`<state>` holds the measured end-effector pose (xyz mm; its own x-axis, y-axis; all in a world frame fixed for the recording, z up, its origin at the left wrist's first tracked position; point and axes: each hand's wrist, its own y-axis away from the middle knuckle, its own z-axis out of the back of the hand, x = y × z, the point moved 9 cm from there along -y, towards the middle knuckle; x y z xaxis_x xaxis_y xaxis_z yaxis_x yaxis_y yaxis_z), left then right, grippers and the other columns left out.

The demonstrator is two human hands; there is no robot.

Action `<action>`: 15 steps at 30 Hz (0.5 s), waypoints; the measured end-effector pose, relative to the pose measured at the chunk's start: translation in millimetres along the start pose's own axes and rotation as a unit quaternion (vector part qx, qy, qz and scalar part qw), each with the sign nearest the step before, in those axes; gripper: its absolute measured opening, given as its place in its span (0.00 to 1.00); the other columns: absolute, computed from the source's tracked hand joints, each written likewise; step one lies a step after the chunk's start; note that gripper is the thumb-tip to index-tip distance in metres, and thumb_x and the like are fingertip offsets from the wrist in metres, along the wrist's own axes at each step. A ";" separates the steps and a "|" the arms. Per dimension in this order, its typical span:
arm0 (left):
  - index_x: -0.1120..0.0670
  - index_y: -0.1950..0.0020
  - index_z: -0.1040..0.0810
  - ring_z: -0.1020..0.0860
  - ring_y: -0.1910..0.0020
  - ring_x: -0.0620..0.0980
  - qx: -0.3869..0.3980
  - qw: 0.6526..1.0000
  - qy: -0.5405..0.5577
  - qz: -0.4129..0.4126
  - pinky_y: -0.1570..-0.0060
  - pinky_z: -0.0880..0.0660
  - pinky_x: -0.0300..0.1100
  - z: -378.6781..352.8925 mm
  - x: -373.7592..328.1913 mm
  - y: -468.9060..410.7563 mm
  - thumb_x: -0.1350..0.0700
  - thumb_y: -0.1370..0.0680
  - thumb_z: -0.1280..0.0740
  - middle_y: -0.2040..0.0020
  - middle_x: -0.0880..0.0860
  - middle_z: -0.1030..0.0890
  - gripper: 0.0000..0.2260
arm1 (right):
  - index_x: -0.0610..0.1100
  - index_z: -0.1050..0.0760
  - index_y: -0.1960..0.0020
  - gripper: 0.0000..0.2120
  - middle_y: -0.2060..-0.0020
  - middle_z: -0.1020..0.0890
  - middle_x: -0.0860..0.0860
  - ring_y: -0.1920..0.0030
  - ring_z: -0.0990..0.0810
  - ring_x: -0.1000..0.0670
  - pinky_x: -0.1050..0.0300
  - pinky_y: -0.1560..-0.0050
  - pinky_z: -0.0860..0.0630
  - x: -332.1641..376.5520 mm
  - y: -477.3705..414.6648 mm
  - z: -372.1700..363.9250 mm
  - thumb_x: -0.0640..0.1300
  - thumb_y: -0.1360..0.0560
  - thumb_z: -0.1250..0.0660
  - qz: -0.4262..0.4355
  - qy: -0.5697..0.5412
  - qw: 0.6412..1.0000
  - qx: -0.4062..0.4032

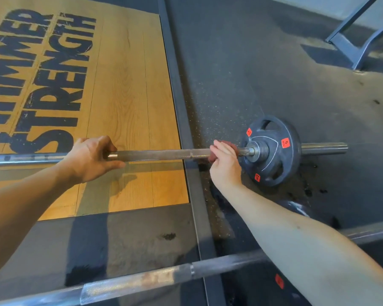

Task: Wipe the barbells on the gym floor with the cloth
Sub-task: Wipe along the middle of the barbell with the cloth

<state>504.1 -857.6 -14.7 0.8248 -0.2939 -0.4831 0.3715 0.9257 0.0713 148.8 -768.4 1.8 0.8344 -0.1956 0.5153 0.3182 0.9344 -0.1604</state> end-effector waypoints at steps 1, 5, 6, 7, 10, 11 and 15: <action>0.47 0.50 0.26 0.23 0.54 0.48 0.005 1.000 -0.002 -0.008 0.35 0.31 0.55 -0.9 -0.6 1.2 0.41 0.27 0.25 0.56 0.44 0.22 0.15 | 0.43 0.21 0.32 0.21 0.29 0.24 0.51 0.26 0.31 0.50 0.46 0.25 0.32 11.1 2.1 -1.3 0.30 0.22 0.36 -0.001 -0.015 1.000 0.002; 0.46 0.51 0.25 0.21 0.55 0.47 -0.002 1.000 0.028 -0.007 0.51 0.21 0.49 2.5 -1.5 5.5 0.43 0.28 0.23 0.56 0.44 0.21 0.14 | 0.48 0.28 0.25 0.24 0.25 0.29 0.53 0.23 0.38 0.52 0.45 0.32 0.27 85.3 21.2 -52.1 0.45 0.21 0.34 0.123 0.004 0.985 0.117; 0.47 0.51 0.25 0.21 0.56 0.47 -0.003 0.999 0.031 -0.010 0.54 0.22 0.46 3.2 -1.8 6.1 0.43 0.28 0.23 0.56 0.44 0.21 0.15 | 0.51 0.30 0.24 0.26 0.25 0.31 0.54 0.23 0.40 0.50 0.45 0.36 0.25 93.2 22.5 -65.9 0.52 0.21 0.32 0.123 0.043 0.982 0.137; 0.47 0.51 0.25 0.21 0.56 0.47 -0.002 0.999 0.030 -0.013 0.56 0.24 0.44 3.5 -1.5 6.4 0.43 0.28 0.23 0.56 0.45 0.21 0.15 | 0.52 0.29 0.25 0.27 0.26 0.31 0.54 0.24 0.40 0.49 0.44 0.39 0.24 95.6 21.2 -75.1 0.57 0.22 0.31 0.108 0.072 0.982 0.139; 0.48 0.49 0.24 0.21 0.56 0.46 0.006 0.999 0.032 -0.007 0.54 0.22 0.43 3.0 -0.7 5.5 0.44 0.27 0.24 0.55 0.45 0.20 0.14 | 0.50 0.23 0.33 0.19 0.35 0.24 0.52 0.32 0.33 0.46 0.42 0.47 0.20 101.8 13.1 -74.6 0.55 0.21 0.31 0.093 0.092 0.988 0.082; 0.47 0.49 0.24 0.21 0.56 0.45 0.012 0.999 0.032 -0.002 0.54 0.21 0.44 2.1 -0.4 4.6 0.44 0.26 0.24 0.55 0.45 0.21 0.14 | 0.49 0.23 0.34 0.17 0.37 0.23 0.52 0.34 0.32 0.46 0.43 0.47 0.20 103.8 11.7 -75.4 0.54 0.20 0.31 0.106 0.100 0.986 0.077; 0.47 0.51 0.22 0.20 0.55 0.48 0.093 0.991 0.065 0.072 0.51 0.21 0.46 -3.4 4.9 -7.8 0.46 0.27 0.23 0.54 0.48 0.19 0.11 | 0.52 0.20 0.38 0.15 0.45 0.20 0.54 0.42 0.26 0.50 0.51 0.49 0.25 108.3 -7.0 -78.9 0.58 0.20 0.33 0.121 0.115 0.966 0.199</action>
<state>503.7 -865.4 -20.6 0.8178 -0.1184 -0.5631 0.3366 0.8922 0.3012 272.4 -819.6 -7.7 0.9549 0.0240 0.2960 -0.0581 0.9926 0.1067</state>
